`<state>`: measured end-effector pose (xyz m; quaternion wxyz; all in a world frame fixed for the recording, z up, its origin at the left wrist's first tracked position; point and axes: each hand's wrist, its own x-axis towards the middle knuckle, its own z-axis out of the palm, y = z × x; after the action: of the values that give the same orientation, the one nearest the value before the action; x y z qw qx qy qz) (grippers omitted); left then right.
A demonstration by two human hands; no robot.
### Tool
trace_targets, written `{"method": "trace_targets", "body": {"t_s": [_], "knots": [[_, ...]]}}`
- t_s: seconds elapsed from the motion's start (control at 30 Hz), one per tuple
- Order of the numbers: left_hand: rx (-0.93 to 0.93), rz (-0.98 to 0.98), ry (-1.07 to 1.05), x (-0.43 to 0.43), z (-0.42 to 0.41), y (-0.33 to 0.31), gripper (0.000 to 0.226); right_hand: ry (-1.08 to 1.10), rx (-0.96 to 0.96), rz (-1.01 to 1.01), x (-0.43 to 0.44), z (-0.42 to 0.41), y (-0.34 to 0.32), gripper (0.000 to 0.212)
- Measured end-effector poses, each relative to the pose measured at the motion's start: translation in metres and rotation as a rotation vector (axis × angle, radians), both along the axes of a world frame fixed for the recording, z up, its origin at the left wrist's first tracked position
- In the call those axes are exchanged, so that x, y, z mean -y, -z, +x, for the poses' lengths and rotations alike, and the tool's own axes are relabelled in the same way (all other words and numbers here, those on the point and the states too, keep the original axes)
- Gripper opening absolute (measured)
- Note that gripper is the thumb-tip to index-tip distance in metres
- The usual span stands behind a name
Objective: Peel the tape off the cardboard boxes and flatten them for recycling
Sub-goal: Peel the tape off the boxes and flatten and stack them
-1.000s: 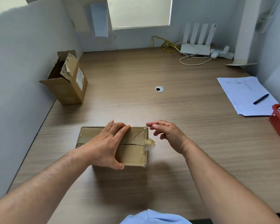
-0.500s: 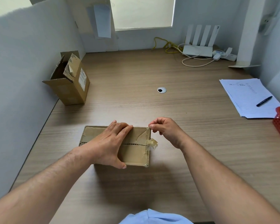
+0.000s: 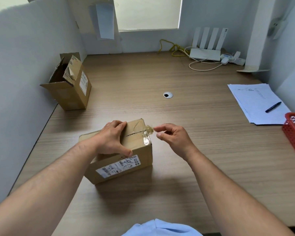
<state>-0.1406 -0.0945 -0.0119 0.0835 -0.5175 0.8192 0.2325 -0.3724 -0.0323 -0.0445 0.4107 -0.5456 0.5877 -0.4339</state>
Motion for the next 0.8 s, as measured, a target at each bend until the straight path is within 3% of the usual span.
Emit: {"method": "trace_targets", "body": {"t_s": [0.17,0.3,0.47,0.53,0.67,0.8], "knots": [[0.005,0.032,-0.040,0.013,-0.005,-0.010,0.136,0.090,-0.182,-0.096,-0.003,0.004,0.004,0.047],[0.033,0.058,-0.067,0.018,-0.006,-0.014,0.132,0.216,-0.193,-0.177,-0.004,0.007,0.010,0.061],[0.012,0.113,-0.102,0.021,-0.009,-0.016,0.121,0.135,-0.428,-0.289,-0.005,0.008,0.005,0.028],[-0.006,0.149,-0.106,0.019,-0.013,-0.016,0.110,0.085,-0.537,-0.327,-0.004,0.012,0.007,0.025],[-0.010,0.167,-0.126,0.020,-0.015,-0.016,0.117,0.093,-0.700,-0.456,0.002,0.016,0.012,0.019],[-0.022,0.162,-0.140,0.021,-0.014,-0.012,0.096,0.130,-0.766,-0.573,0.008,0.016,0.009,0.015]]}}
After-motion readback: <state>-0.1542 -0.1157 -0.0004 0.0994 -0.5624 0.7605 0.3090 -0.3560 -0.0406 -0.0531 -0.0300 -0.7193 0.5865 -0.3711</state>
